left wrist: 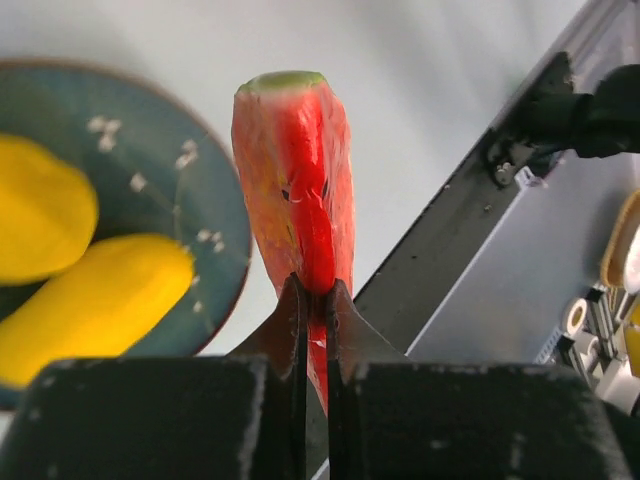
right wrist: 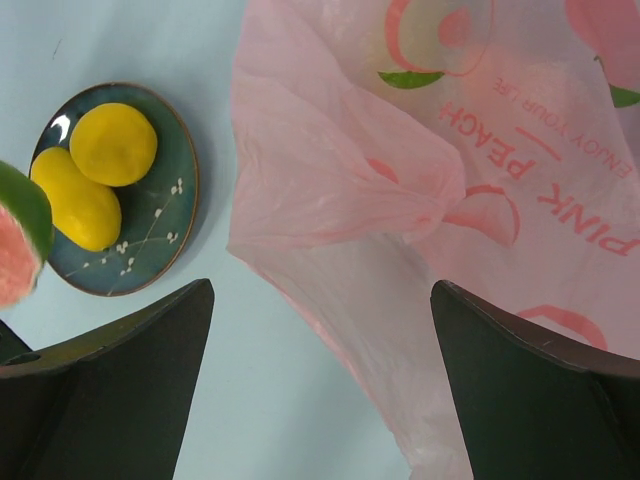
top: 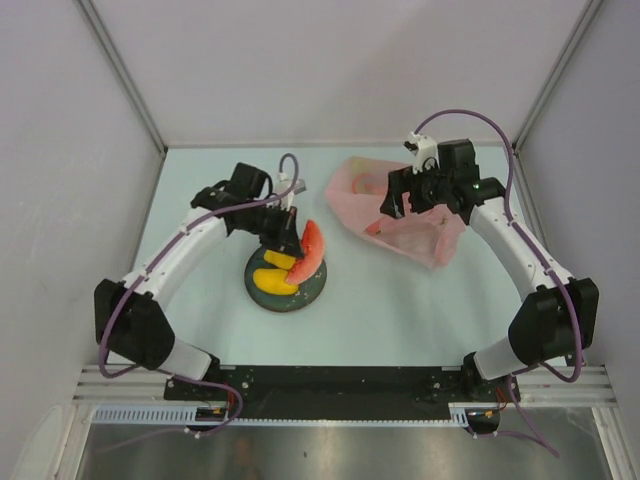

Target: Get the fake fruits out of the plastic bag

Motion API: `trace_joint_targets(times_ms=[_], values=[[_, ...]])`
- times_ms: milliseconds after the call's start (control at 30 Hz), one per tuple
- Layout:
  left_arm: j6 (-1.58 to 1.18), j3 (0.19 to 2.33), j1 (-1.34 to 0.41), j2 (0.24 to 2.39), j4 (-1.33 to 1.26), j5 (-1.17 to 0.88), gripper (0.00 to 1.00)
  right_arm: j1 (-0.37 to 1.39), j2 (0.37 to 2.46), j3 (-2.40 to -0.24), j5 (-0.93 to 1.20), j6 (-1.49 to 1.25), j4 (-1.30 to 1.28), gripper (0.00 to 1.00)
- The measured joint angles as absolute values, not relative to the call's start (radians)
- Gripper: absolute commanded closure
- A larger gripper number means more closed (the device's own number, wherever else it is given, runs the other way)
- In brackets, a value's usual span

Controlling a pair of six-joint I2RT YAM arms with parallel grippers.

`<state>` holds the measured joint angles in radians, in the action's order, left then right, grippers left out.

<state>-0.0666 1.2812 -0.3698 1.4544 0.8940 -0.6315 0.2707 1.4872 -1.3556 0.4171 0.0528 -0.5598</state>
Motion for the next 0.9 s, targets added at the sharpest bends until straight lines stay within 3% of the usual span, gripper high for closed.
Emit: trace_joint_targets(times_ms=[233, 433, 500, 567, 633, 900], values=[[-0.072, 1.412, -0.42, 1.676, 0.843, -0.677, 1.0, 0.244, 1.485, -1.354, 0.408, 0.053, -0.562, 0.05], [-0.115, 1.412, -0.427, 1.76, 0.837, -0.585, 1.0, 0.213, 1.475, -1.335, 0.408, 0.053, -0.564, 0.05], [-0.136, 1.413, -0.436, 1.762, 0.834, -0.542, 0.8, 0.205, 1.475, -1.33, 0.408, 0.053, -0.564, 0.05], [-0.157, 1.418, -0.444, 1.764, 0.83, -0.496, 0.84, 0.199, 1.475, -1.328, 0.408, 0.052, -0.565, 0.05], [-0.192, 1.423, -0.45, 1.765, 0.824, -0.45, 0.99, 0.196, 1.475, -1.326, 0.408, 0.052, -0.565, 0.05], [-0.329, 1.478, -0.474, 1.79, 0.81, -0.27, 1.0, 0.193, 1.476, -1.324, 0.408, 0.051, -0.565, 0.05]])
